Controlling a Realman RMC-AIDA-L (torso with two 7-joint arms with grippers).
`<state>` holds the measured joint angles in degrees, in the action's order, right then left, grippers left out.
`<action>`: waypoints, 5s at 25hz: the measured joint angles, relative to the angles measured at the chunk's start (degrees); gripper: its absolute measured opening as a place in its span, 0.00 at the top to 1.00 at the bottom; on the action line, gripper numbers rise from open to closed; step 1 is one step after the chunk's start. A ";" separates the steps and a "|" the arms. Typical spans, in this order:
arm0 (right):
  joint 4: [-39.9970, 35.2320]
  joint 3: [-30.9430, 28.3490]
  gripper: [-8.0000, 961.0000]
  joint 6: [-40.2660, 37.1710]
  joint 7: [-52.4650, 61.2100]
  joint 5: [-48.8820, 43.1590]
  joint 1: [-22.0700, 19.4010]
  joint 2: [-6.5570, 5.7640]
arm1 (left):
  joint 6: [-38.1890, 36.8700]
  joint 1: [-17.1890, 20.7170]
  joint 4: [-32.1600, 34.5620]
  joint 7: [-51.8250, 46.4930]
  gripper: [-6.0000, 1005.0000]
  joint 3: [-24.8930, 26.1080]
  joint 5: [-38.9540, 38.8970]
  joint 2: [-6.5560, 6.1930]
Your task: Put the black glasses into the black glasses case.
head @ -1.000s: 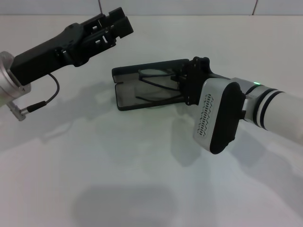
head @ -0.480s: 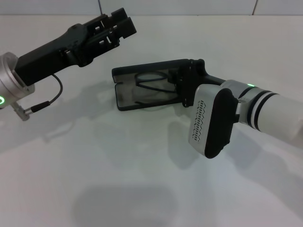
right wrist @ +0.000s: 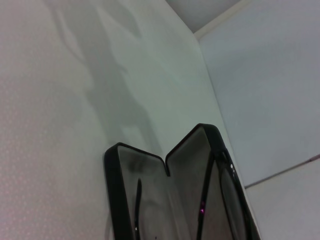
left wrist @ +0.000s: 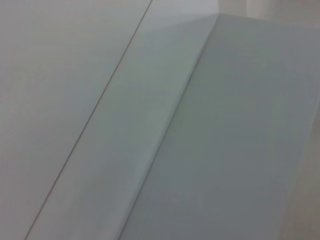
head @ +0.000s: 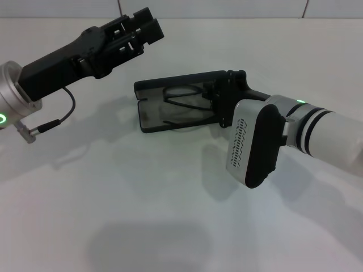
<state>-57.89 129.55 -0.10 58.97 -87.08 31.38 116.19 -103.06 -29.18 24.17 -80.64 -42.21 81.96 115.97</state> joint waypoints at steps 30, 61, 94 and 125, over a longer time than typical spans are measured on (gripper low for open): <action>-9.50 -12.37 0.78 -9.89 4.11 -0.17 -12.15 -0.26 | 0.05 0.62 -0.06 0.05 0.38 -0.39 0.14 0.47; 7.34 -7.79 0.78 -6.82 4.14 7.66 0.90 0.00 | 1.03 -0.04 0.00 0.74 0.38 -0.41 0.22 0.52; 25.25 -63.88 0.72 -80.66 10.78 4.14 -6.26 -2.50 | 42.46 -9.38 0.78 2.51 0.39 -0.77 18.46 2.21; 25.24 -63.52 0.33 -79.19 9.70 2.77 -5.15 -0.86 | 25.02 -2.75 0.12 20.26 0.39 -10.95 6.01 3.40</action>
<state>-32.65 66.03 -79.29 68.67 -84.31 26.23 115.33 -78.04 -31.93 24.29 -60.38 -53.16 87.96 119.37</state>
